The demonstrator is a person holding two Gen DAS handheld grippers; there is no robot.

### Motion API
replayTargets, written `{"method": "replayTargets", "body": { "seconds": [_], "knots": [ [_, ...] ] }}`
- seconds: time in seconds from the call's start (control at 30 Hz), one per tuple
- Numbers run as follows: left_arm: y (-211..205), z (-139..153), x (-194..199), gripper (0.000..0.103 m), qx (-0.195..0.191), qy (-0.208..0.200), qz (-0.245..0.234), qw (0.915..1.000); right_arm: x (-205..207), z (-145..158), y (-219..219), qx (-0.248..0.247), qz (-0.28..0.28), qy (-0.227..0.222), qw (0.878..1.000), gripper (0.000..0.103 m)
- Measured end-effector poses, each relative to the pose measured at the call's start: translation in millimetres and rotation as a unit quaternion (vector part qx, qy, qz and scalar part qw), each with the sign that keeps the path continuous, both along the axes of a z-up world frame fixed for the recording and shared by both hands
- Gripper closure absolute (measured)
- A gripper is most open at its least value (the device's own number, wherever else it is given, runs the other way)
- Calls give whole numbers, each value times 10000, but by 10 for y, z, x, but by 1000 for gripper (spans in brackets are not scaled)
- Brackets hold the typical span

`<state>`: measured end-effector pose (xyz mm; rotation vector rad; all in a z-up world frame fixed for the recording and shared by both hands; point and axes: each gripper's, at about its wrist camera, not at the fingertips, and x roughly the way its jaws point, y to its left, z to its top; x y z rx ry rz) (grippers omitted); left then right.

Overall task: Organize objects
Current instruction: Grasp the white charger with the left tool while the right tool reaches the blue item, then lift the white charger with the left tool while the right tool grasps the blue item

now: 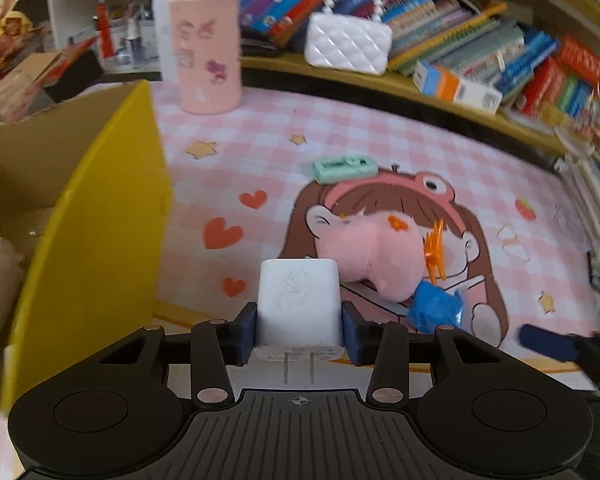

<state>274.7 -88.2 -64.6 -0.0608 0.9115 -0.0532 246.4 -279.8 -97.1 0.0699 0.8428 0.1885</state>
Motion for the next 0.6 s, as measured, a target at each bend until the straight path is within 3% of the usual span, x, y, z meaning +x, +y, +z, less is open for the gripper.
{"method": "replayTargets", "body": {
  "seconds": [0.37, 0.5, 0.6],
  "knots": [
    [119, 409, -298, 61, -180, -327, 135, 9992, 262, -121, 324, -168, 675, -161, 9974, 29],
    [126, 479, -343, 61, -287, -394, 135, 9987, 322, -151, 362, -396, 485, -191, 9979, 43],
    [106, 481, -371, 61, -267, -408, 74, 9988, 327, -138, 325, -424, 376, -232, 9981, 63]
  ]
}}
